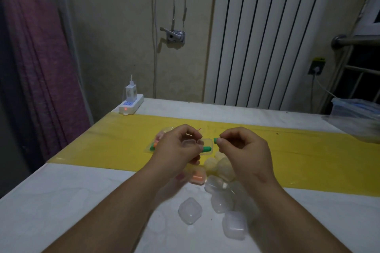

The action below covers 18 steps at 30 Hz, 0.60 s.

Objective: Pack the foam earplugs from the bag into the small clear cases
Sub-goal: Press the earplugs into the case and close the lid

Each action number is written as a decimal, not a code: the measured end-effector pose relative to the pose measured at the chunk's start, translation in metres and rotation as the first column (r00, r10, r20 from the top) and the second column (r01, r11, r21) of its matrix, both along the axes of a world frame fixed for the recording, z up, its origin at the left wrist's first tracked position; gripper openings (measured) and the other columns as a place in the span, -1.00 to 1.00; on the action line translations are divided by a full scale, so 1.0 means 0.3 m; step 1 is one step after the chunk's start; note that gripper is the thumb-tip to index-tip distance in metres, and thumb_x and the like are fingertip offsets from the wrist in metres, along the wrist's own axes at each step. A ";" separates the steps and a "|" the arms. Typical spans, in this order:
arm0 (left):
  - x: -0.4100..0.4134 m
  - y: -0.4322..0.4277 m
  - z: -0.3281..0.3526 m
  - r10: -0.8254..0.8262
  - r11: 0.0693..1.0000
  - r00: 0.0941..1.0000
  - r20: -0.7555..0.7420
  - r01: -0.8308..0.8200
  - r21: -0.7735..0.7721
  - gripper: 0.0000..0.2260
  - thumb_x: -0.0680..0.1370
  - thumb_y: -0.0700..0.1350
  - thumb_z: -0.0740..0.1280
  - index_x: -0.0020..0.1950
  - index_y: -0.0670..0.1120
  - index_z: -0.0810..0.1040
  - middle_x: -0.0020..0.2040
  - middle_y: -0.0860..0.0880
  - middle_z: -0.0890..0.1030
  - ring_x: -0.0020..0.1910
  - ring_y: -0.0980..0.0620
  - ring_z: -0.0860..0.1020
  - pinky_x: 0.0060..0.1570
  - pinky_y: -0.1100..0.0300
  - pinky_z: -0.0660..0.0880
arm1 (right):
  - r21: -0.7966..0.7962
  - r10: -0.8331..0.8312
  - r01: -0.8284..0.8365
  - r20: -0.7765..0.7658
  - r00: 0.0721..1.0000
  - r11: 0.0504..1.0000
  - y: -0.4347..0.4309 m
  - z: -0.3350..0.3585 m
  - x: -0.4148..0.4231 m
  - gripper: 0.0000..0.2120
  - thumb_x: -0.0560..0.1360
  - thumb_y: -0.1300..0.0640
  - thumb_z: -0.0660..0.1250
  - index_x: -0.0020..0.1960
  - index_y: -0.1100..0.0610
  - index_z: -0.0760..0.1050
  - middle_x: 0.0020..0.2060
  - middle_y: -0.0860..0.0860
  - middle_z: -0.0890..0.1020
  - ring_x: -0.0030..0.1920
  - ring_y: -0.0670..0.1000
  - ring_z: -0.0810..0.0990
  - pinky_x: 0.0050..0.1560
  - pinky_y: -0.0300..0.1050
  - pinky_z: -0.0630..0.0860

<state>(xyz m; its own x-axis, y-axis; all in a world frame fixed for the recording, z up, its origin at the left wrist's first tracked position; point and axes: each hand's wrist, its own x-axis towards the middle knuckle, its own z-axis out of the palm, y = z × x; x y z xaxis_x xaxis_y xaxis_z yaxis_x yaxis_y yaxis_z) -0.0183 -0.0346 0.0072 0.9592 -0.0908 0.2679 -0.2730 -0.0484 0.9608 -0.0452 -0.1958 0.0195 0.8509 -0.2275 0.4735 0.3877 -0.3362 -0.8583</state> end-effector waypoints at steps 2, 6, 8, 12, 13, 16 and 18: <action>-0.001 -0.002 -0.001 -0.007 1.000 1.000 -0.015 0.007 -0.018 -0.90 0.49 -0.28 0.44 -0.07 -0.13 0.57 -0.29 0.00 0.63 -0.38 -0.04 0.59 -0.30 0.11 0.58 | 0.017 0.025 -0.025 -0.024 0.999 1.000 0.007 -0.003 0.000 -0.82 0.39 0.32 0.45 -0.22 0.05 0.62 -0.31 -0.06 0.68 -0.22 -0.04 0.66 -0.18 -0.18 0.55; 0.001 -0.003 -0.003 -0.020 1.000 1.000 -0.023 0.019 -0.011 -0.89 0.49 -0.28 0.44 -0.05 -0.11 0.58 -0.28 -0.02 0.64 -0.37 -0.06 0.61 -0.26 0.04 0.61 | -0.103 0.011 -0.013 -0.017 1.000 0.995 0.012 -0.015 0.005 -0.76 0.41 0.29 0.44 -0.24 -0.06 0.61 -0.33 -0.15 0.66 -0.28 -0.16 0.60 -0.23 -0.31 0.49; 0.002 -0.001 -0.002 -0.021 1.000 0.999 -0.027 0.021 0.009 -0.88 0.49 -0.28 0.44 -0.05 -0.09 0.58 -0.27 -0.04 0.65 -0.36 -0.07 0.63 -0.22 -0.05 0.64 | -0.189 0.001 -0.003 -0.008 1.000 0.982 0.010 -0.012 0.003 -0.75 0.43 0.24 0.45 -0.25 -0.11 0.58 -0.39 -0.28 0.60 -0.36 -0.19 0.52 -0.34 -0.40 0.37; -0.001 0.000 0.004 -0.035 0.999 0.999 -0.038 0.035 -0.005 -0.87 0.49 -0.32 0.41 -0.03 -0.13 0.58 -0.23 -0.08 0.64 -0.36 -0.06 0.62 -0.22 0.01 0.64 | -0.315 0.013 -0.017 -0.016 1.000 0.949 0.014 -0.002 -0.004 -0.79 0.47 0.22 0.42 -0.19 -0.09 0.58 -0.46 -0.44 0.47 -0.36 -0.30 0.45 -0.37 -0.41 0.29; -0.003 0.000 0.005 -0.041 0.999 0.998 -0.039 0.041 -0.006 -0.86 0.49 -0.33 0.41 -0.03 -0.13 0.58 -0.22 -0.08 0.64 -0.36 -0.05 0.63 -0.22 0.02 0.63 | -0.328 0.013 -0.015 -0.010 1.000 0.945 0.015 -0.003 -0.005 -0.80 0.48 0.22 0.41 -0.18 -0.09 0.58 -0.45 -0.42 0.48 -0.33 -0.34 0.45 -0.35 -0.42 0.30; -0.006 0.000 0.007 -0.064 0.998 0.997 -0.043 0.063 -0.011 -0.86 0.49 -0.35 0.41 -0.03 -0.14 0.57 -0.18 -0.11 0.63 -0.36 -0.04 0.62 -0.26 0.08 0.60 | -0.342 0.000 0.010 0.029 1.000 0.940 0.018 -0.011 -0.002 -0.80 0.49 0.20 0.41 -0.17 -0.10 0.57 -0.30 -0.24 0.53 -0.24 -0.35 0.44 -0.27 -0.45 0.31; -0.008 0.000 0.010 -0.074 0.997 0.996 -0.048 0.073 -0.024 -0.86 0.48 -0.36 0.41 -0.04 -0.15 0.57 -0.18 -0.12 0.62 -0.36 -0.04 0.62 -0.28 0.11 0.58 | -0.355 -0.016 0.027 0.034 0.999 0.934 0.017 -0.015 0.005 -0.85 0.49 0.17 0.42 -0.13 -0.08 0.60 -0.16 -0.17 0.51 -0.19 -0.36 0.42 -0.21 -0.47 0.31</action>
<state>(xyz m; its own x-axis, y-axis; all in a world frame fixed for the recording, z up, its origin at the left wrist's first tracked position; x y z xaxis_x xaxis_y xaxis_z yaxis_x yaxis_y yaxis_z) -0.0206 -0.0346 0.0101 0.9620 -0.1562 0.2239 -0.2279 -0.0079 0.9736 -0.0436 -0.1907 0.0149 0.8318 -0.0577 0.5521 0.4008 -0.6258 -0.6692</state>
